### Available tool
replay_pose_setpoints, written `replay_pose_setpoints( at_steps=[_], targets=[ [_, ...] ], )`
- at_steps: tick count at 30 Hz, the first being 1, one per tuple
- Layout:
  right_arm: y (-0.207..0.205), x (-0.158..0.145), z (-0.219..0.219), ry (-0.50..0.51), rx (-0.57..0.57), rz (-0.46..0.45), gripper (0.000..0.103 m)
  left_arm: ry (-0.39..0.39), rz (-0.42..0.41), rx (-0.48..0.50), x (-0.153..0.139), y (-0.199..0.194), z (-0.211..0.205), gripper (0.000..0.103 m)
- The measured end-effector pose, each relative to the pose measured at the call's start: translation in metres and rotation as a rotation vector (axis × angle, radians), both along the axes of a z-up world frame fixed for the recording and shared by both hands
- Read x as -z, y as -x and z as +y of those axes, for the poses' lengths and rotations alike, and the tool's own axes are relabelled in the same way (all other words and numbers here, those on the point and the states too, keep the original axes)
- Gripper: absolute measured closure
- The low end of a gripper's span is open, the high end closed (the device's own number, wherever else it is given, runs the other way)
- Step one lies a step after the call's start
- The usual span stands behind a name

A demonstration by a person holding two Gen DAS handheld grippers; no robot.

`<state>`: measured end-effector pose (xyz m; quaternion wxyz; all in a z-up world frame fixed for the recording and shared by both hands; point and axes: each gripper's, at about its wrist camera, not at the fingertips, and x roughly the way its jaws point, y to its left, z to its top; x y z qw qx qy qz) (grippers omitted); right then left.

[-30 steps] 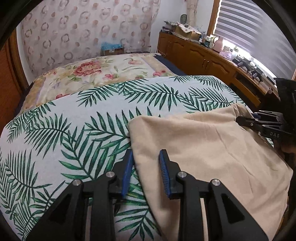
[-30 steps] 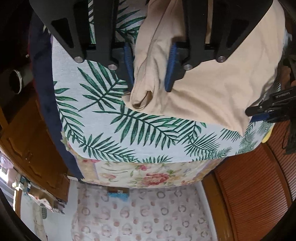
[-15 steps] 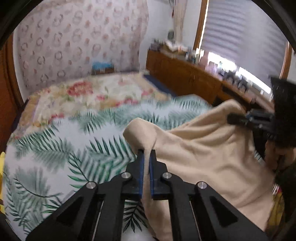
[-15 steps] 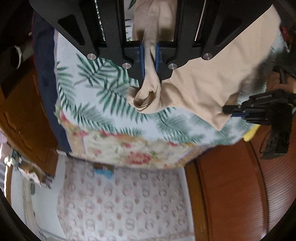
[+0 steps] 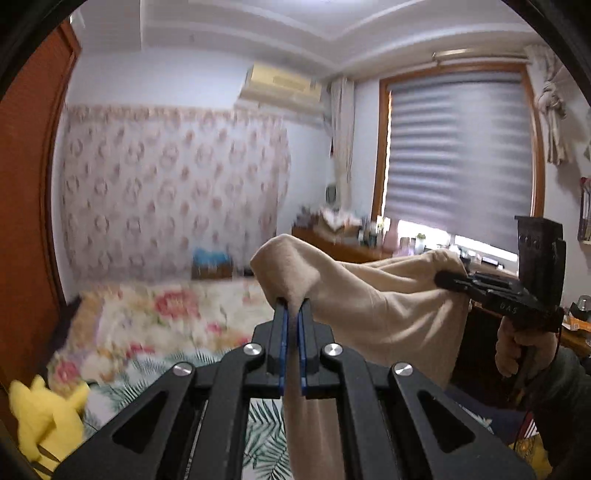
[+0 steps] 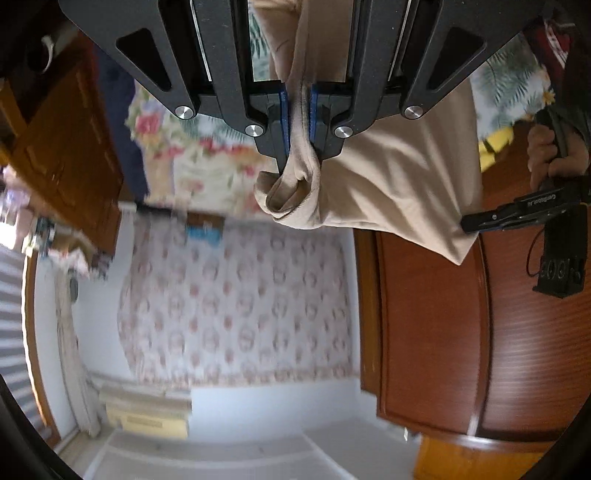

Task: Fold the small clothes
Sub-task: 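Lift the shirt with the right tool while the left tool grasps its other end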

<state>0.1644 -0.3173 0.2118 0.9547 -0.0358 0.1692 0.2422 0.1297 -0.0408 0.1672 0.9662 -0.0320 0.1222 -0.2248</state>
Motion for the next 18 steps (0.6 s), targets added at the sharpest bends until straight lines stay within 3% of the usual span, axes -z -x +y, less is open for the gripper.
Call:
replay_pose_setpoints(
  at_steps=[4,11,14,18],
  targets=[
    [0.029,-0.038,0.01,-0.012,-0.01,-0.092,0.098,0.001,-0.089,-0.005,-0.032,0.037,0.012,0.101],
    [0.084,-0.083,0.029,0.006,-0.071,-0.195,0.098,0.005,-0.149,-0.017,-0.064,0.071,0.043,0.101],
    [0.094,-0.093,0.035,0.021,-0.086,-0.212,0.098,0.001,-0.134,-0.04,-0.062,0.061,0.052,0.101],
    [0.08,-0.083,0.043,0.045,-0.078,-0.176,0.098,-0.017,-0.063,-0.067,-0.038,0.024,0.057,0.101]
  ],
)
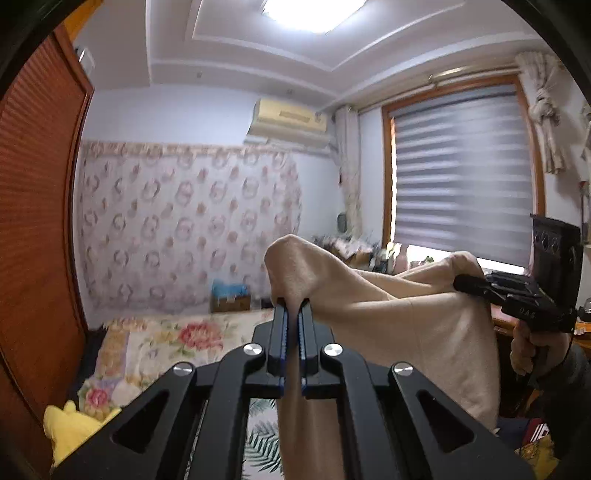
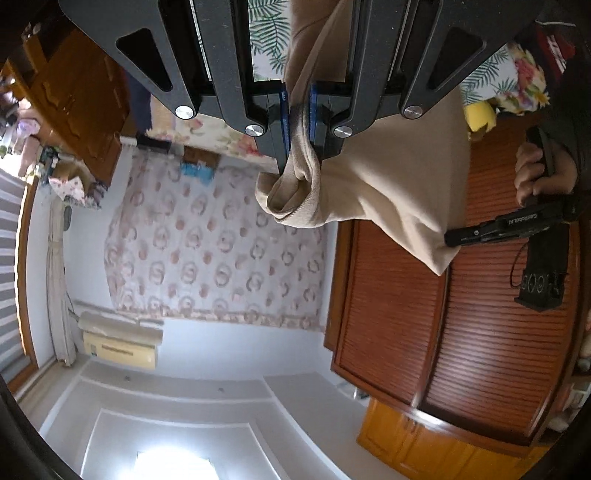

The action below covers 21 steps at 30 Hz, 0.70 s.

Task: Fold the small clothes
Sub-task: 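Lift the shirt with the right tool while the left tool grasps its other end, then lay the shirt down folded in half and open both tools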

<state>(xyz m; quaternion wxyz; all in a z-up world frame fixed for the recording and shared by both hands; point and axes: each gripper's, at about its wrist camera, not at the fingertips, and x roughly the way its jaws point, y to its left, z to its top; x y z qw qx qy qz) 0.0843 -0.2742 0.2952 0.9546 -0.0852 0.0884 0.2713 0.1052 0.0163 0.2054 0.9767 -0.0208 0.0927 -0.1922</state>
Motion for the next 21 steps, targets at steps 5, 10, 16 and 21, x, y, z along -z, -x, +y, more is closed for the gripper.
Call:
replay_pose_setpoints(
  at_steps=[5,10,16,21],
  targets=[
    [-0.067,0.051,0.013,0.055,0.06,0.132,0.098,-0.064,0.169,-0.061,0.071,-0.082,-0.006,0.097],
    [-0.18,0.151,0.021,0.175,0.248,0.417,0.059,-0.113,0.349,-0.069,0.138,-0.125,-0.017,0.093],
    [-0.195,0.204,0.004,0.164,0.289,0.526,0.057,-0.168,0.44,-0.035,0.181,-0.103,-0.027,0.081],
    [-0.149,0.206,0.005,0.159,0.232,0.518,0.046,-0.155,0.507,-0.005,0.207,-0.064,-0.03,0.079]
  ],
)
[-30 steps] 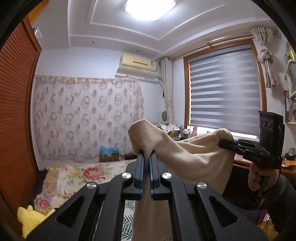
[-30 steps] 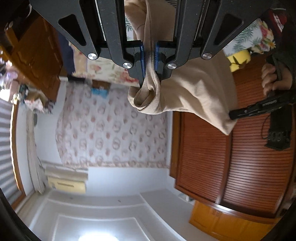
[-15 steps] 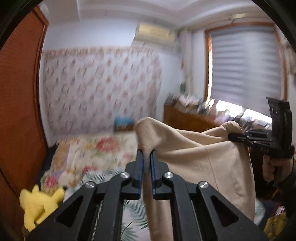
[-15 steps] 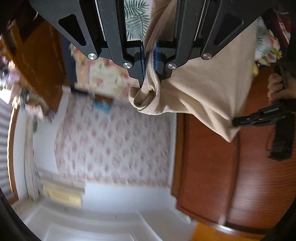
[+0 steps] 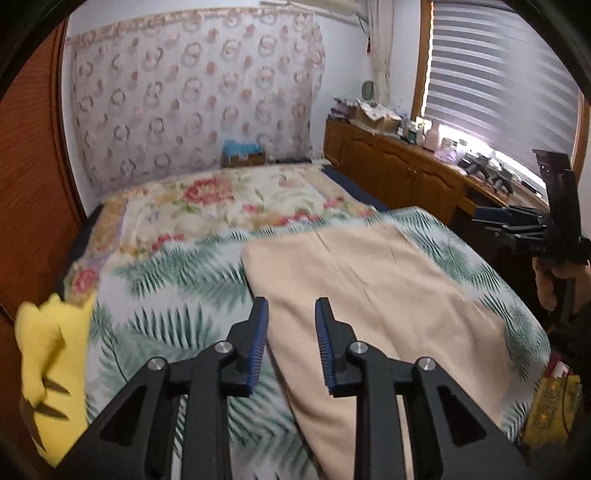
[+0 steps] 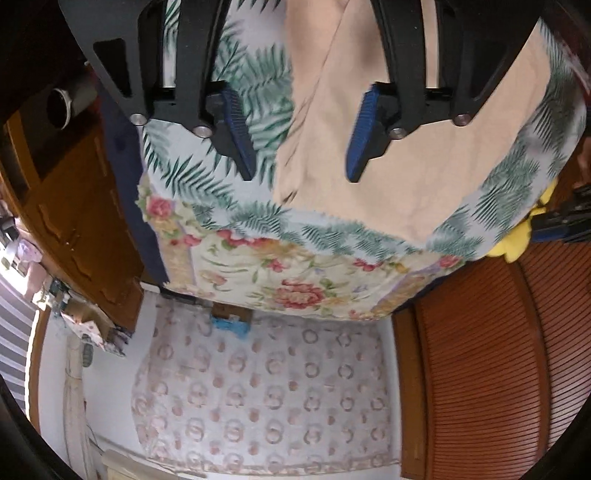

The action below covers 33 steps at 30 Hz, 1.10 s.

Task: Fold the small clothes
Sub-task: 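Lay the shirt down folded in half and open both tools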

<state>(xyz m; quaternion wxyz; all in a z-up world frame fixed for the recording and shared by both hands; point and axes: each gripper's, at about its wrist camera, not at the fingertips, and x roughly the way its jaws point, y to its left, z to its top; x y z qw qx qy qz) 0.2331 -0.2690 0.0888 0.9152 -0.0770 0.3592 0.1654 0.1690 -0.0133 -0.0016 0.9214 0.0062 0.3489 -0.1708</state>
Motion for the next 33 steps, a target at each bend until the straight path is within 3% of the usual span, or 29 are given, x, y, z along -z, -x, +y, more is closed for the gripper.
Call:
replay_pose_setpoints(
  at_steps=[2,4,13,19,27,33],
  targets=[
    [0.021,0.004,0.004,-0.005,-0.03,0.002,0.033,0.005,0.021,0.012,0.01,0.011,0.001,0.079],
    [0.04,0.014,0.008,-0.015,-0.056,0.017,0.029,0.018,0.056,0.031,0.022,0.027,-0.002,0.079],
    [0.1,0.062,0.022,0.012,-0.092,0.081,0.028,0.004,0.126,0.071,0.054,0.084,-0.013,0.075],
    [0.114,0.082,0.007,0.022,-0.048,0.123,0.019,-0.009,0.167,0.056,0.071,0.098,-0.015,0.073],
    [0.112,0.093,-0.016,-0.013,0.027,0.157,0.018,0.011,0.182,0.022,0.081,0.103,-0.01,0.072],
    [0.111,0.102,-0.01,-0.034,-0.004,0.194,0.018,0.021,0.174,0.001,0.082,0.104,-0.009,0.072]
  ],
)
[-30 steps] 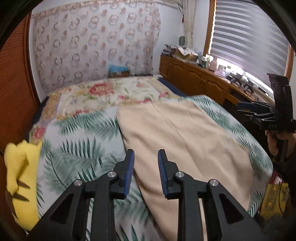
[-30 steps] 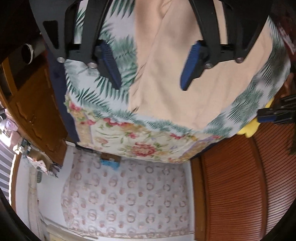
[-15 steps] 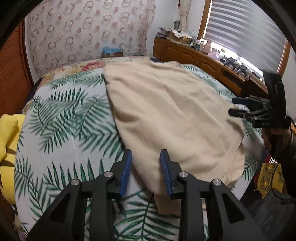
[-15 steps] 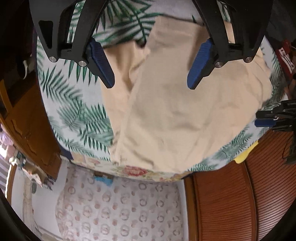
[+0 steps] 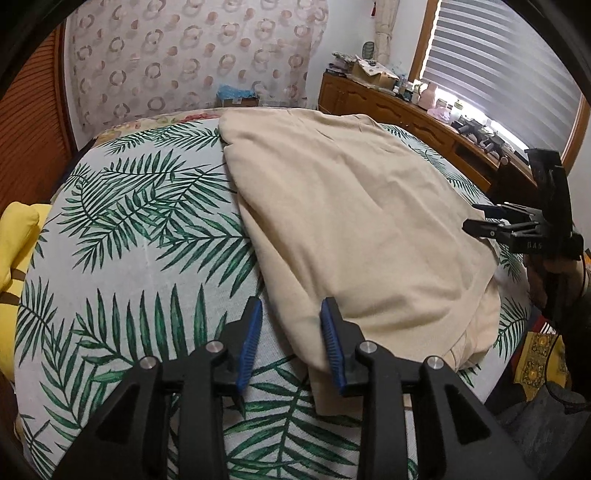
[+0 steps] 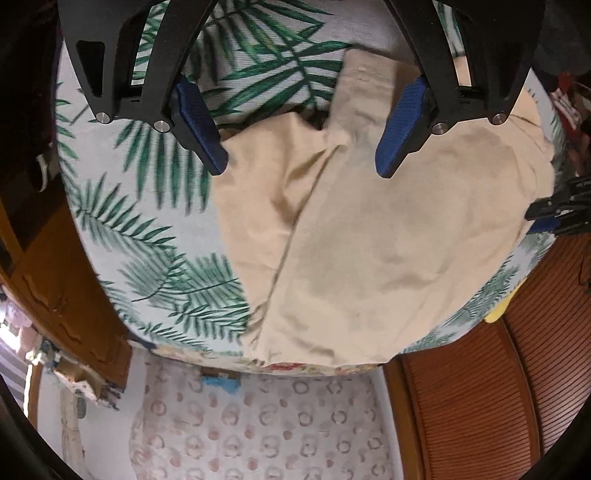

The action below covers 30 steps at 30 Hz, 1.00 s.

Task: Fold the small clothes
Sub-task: 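Lay the shirt down folded in half and open both tools, then grasp the shirt hem with the right tool while the left tool grasps it too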

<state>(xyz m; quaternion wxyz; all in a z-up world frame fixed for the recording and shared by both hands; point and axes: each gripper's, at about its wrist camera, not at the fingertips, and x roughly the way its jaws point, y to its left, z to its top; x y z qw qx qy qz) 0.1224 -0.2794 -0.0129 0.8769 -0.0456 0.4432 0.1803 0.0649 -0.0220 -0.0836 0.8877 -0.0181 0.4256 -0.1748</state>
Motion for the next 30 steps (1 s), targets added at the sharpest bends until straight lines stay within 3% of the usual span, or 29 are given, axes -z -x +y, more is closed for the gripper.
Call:
replay_pose_setpoints(
  at_steps=[3,6,8,9,10,11,16,22,24,26,30],
  targets=[
    [0.001,0.002,0.006,0.014,-0.017,0.0,0.019,0.006,0.01,-0.005,0.0,0.0,0.001,0.072],
    [0.005,0.001,0.013,0.023,-0.04,-0.004,0.034,0.018,0.026,-0.005,-0.001,0.002,0.002,0.072],
    [0.006,0.001,0.017,0.022,-0.058,-0.004,0.052,0.028,0.033,-0.004,-0.001,0.003,0.003,0.072],
    [0.007,0.0,0.018,0.021,-0.066,-0.002,0.057,0.034,0.036,-0.004,-0.002,0.004,0.003,0.072],
    [0.008,0.0,0.019,0.024,-0.07,-0.004,0.067,0.042,0.038,-0.005,-0.002,0.006,0.004,0.072],
    [0.007,0.0,0.019,0.012,-0.079,-0.002,0.084,0.046,0.039,-0.005,-0.001,0.007,0.004,0.072],
    [0.009,-0.001,0.019,-0.028,-0.089,-0.006,0.093,0.05,0.044,0.0,-0.002,0.012,0.0,0.072],
    [0.009,-0.003,0.018,-0.026,-0.076,-0.013,0.091,0.053,0.05,0.025,-0.002,0.016,-0.003,0.072],
    [0.011,-0.005,0.018,0.004,-0.06,-0.033,0.08,0.05,0.047,0.032,-0.002,0.016,-0.003,0.072],
    [0.011,-0.007,0.017,0.034,-0.034,-0.051,0.047,0.042,0.044,0.043,-0.002,0.015,-0.004,0.071],
    [0.007,-0.003,0.01,0.065,0.004,-0.046,0.034,0.057,0.04,0.038,-0.001,0.015,-0.004,0.071]
  ],
)
